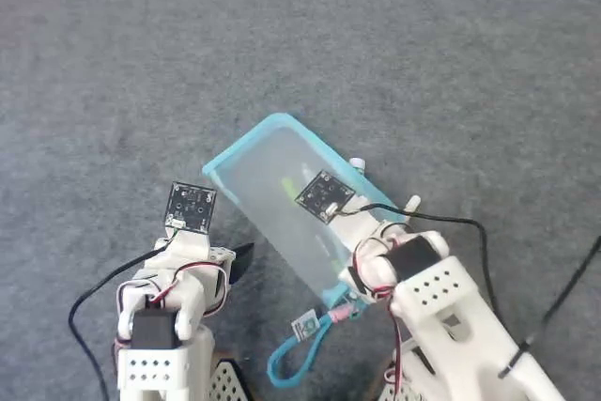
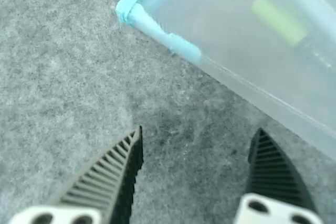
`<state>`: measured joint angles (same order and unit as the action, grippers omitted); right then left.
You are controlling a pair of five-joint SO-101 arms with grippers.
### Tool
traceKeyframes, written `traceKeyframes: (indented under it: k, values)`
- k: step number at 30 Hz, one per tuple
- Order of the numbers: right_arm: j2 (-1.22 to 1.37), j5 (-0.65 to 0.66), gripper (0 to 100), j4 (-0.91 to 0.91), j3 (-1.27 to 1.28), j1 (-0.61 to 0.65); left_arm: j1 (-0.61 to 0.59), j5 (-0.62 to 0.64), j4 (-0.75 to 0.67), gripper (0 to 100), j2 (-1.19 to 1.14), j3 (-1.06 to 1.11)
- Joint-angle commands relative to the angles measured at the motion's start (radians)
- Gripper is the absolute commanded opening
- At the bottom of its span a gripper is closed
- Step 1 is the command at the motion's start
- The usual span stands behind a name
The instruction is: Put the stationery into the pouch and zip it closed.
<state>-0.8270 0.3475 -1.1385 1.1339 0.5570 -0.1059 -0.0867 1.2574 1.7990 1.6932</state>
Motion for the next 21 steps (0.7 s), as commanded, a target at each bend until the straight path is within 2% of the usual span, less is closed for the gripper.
traceKeyframes:
  k: [1, 4, 7, 17, 21]
  values:
    - [-0.13, 0.018, 22.0, -0.065, -0.1, -0.088, -0.002, 0.018, 0.003, 31, 0.02, -0.008]
    - [-0.214, 0.04, 22.1, -0.15, -0.114, -0.127, -0.002, 0.018, 0.003, 31, 0.02, -0.008]
    - [-0.231, 0.115, 22.2, -0.202, -0.081, -0.07, -0.002, 0.018, 0.003, 31, 0.02, -0.008]
    - [0.068, 0.112, 22.1, -0.139, -0.114, -0.076, -0.002, 0.018, 0.003, 31, 0.02, -0.008]
    - [0.203, 0.098, 22.1, -0.019, -0.118, -0.079, -0.002, 0.018, 0.003, 31, 0.02, -0.008]
